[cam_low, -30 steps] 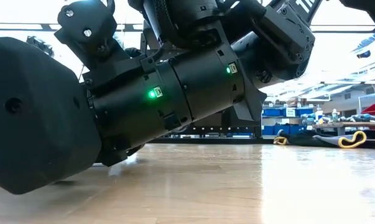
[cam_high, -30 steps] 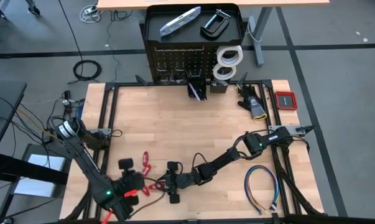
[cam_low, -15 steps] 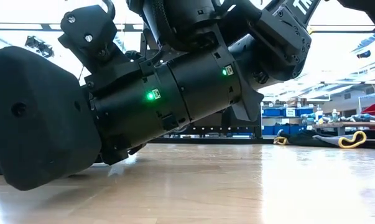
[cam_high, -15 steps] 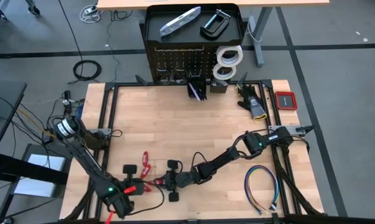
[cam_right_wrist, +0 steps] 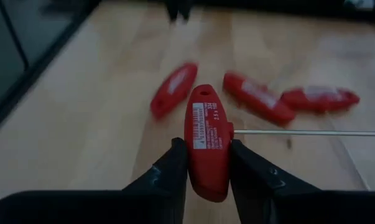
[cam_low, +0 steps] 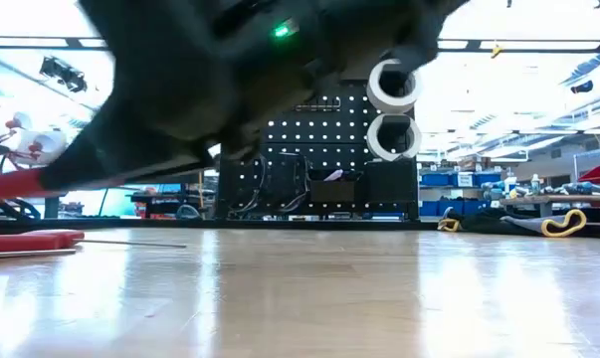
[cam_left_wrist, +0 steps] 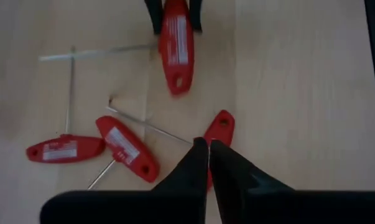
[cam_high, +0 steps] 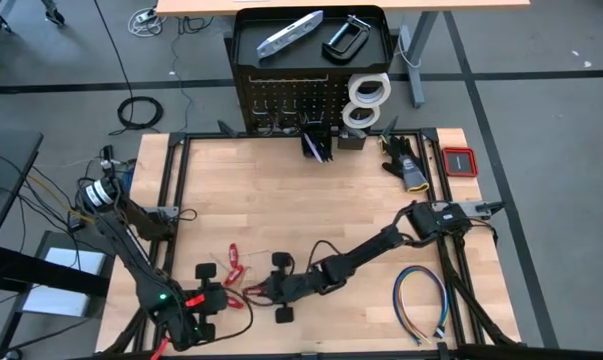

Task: Hang tools onto peg board
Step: Hang the red allen wrench on the peg board

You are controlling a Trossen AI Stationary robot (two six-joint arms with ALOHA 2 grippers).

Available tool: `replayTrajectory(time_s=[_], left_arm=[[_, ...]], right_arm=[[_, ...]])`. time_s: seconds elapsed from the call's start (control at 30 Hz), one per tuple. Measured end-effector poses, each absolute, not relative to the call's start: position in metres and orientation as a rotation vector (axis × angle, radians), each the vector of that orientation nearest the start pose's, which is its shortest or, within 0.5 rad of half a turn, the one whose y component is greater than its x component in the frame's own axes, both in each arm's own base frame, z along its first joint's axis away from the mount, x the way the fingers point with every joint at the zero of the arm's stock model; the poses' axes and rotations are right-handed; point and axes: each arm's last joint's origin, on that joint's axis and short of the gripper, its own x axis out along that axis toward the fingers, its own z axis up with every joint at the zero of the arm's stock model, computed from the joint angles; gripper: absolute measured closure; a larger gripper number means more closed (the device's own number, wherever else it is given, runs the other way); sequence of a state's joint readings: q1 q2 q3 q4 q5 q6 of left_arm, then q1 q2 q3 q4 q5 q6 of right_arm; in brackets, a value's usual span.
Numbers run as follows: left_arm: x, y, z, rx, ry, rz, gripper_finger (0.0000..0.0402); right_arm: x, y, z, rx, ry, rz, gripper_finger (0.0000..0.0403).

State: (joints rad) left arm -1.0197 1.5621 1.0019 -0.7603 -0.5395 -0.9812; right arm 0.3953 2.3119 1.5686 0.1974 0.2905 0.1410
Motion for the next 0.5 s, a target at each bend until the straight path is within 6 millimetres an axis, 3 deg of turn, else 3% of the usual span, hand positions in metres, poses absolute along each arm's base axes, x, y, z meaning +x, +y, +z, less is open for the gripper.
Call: replayTrajectory(time_s=[0.2,0.4,0.5], left_arm=[[0.173,-0.230,0.192,0.111,0.917,0.109,0.0332],[0.200,-0.236,0.193,0.236,0.744,0.049,0.0248],[0.214,-0.240,0.193,0.329,0.652,0.020,0.0210]], right_arm=[[0.440,0.194,0.161,-0.142,0.672,0.129,0.0297],[0.428,0.202,0.188,0.005,0.709,0.354,0.0295],[0.426,0.206,0.191,0.062,0.725,0.439,0.0296]])
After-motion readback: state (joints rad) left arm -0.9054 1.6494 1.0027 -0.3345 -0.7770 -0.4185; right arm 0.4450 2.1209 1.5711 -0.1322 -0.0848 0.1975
